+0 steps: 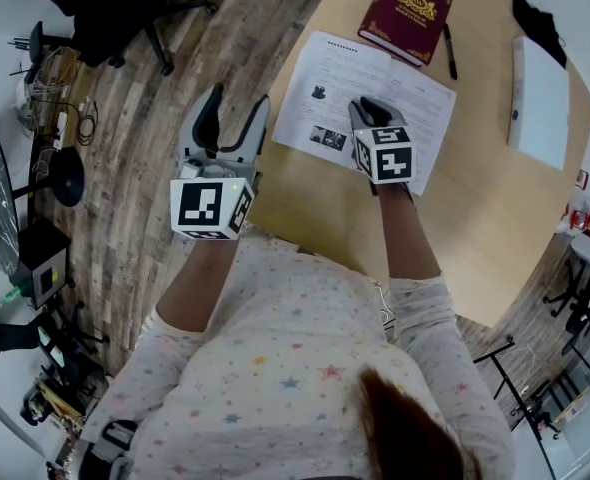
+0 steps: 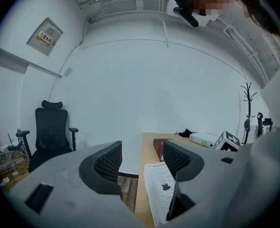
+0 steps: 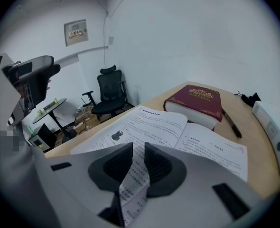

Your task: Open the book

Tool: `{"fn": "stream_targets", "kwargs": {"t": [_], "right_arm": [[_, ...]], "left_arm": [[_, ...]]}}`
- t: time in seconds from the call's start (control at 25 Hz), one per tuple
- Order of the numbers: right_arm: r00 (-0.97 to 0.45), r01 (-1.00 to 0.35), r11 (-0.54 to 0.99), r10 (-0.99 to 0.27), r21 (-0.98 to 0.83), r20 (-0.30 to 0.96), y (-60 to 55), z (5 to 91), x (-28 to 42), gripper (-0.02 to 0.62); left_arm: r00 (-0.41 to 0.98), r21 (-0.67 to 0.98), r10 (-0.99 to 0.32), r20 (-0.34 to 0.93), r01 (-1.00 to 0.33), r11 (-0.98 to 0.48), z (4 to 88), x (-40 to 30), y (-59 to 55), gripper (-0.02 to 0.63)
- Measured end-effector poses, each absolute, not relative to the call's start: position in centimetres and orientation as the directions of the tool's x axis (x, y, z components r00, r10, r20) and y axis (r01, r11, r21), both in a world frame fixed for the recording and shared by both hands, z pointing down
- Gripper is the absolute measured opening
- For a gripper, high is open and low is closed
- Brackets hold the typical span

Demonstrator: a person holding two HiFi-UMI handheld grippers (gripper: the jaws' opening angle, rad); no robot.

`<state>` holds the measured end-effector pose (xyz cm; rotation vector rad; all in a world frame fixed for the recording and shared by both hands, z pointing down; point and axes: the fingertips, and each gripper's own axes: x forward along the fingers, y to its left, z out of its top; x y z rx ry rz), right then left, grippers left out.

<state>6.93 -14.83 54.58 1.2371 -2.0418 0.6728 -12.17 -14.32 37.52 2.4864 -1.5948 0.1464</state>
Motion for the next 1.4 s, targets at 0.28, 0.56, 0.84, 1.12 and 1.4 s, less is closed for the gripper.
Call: {"fn": "stream_targets", "kwargs": {"t": [0.28,0.56,0.84,1.12,1.4], "right_arm": [[-0.348,-0.907,0.408,-0.587,-0.103,0.731,-14.6,53.6,7.4,0.087],[-0.355,-0.921,0.365,-0.646,-0.135,0.676,-14.6,51.5,8.1,0.08],[-0.38,-0.922,0.342,-0.695,-0.184,0.61,-14.6,49.4,8.5,0.054],[-0.383,-0.923,0.324,-0.736,-0.207,0.558,-14.2,47.5,9.2,0.004],[-0.4,-0.916,0.319,-0.768,-0.243,0.5,-13.5,45.5,9.7,0.002]], "left_arm": [[0.428,0.102,-0.887,0.171,-0.903,-0.417,37.0,-12.0,-14.2,0.27],[0.439,0.102,-0.884,0.159,-0.898,-0.428,36.4,-11.8,-14.2,0.27],[0.452,0.094,-0.88,0.149,-0.892,-0.442,35.6,-11.6,-14.2,0.27],[0.477,0.106,-0.869,0.132,-0.878,-0.466,34.8,-11.1,-14.1,0.26],[0.546,0.153,-0.834,0.083,-0.833,-0.531,33.4,-9.9,-13.5,0.124]]}}
